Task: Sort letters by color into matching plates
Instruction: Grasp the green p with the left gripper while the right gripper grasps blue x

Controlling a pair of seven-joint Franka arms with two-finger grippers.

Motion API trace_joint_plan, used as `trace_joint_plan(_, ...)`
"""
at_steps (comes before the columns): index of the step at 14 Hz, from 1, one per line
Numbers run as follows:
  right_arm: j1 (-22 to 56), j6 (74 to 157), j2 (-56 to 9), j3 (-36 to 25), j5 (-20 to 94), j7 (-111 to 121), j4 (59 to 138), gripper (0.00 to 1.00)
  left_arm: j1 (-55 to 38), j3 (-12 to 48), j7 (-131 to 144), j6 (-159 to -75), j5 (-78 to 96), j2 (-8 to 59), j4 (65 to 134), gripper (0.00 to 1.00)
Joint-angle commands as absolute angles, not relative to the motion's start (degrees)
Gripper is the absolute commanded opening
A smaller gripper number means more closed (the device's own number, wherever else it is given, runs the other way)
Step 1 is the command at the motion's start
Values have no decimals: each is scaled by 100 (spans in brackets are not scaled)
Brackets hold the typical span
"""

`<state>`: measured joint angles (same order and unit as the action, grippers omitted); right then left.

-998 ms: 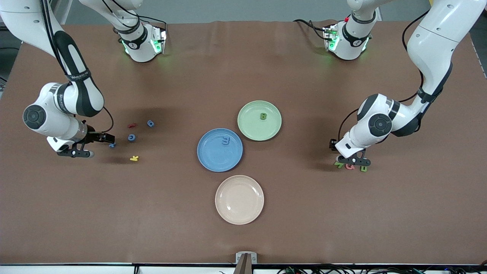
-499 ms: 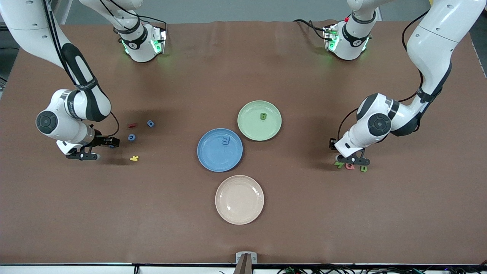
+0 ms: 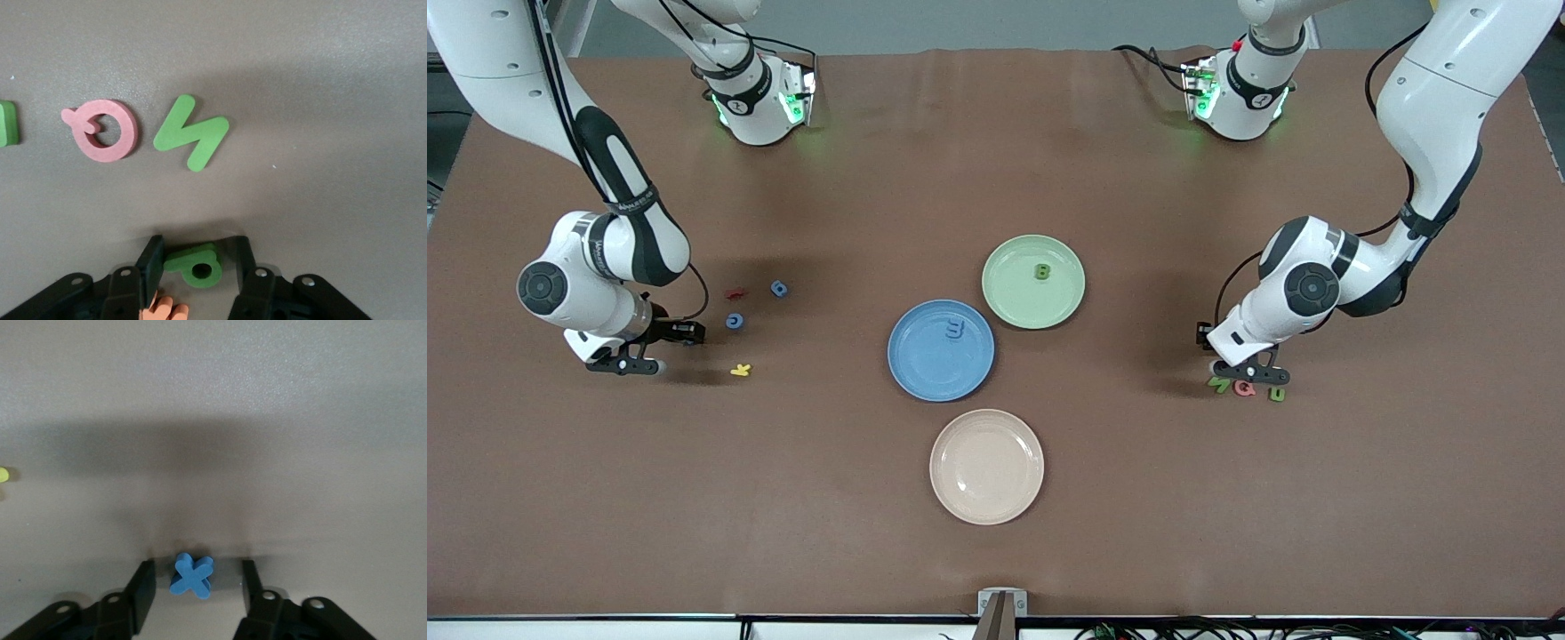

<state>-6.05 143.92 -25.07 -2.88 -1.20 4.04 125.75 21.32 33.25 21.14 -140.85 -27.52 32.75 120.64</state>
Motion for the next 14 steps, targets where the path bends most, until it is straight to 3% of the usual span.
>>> trace_joint_plan(1,-729,14458,-2496,-185,-202,396,12621,46,2197,3340,2065,-14133,-2856,3182,12331,48)
trace_joint_plan(4,-729,14467,-2505,-185,-202,396,12621,35,2197,3340,2065,-14133,-2865,3190,12366,42)
trace_joint_plan(8,-738,14441,-2496,-185,-202,422,12621,24,2215,3340,1987,-14133,-2883,3190,12375,7)
trace_joint_plan(9,-738,14423,-2487,-185,-202,422,12612,23,2206,3340,1986,-14133,-2892,3182,12358,3)
trace_joint_plan(14,-607,14108,-2198,-176,-202,413,12542,18,2206,3375,1898,-14133,-2883,3129,12024,1)
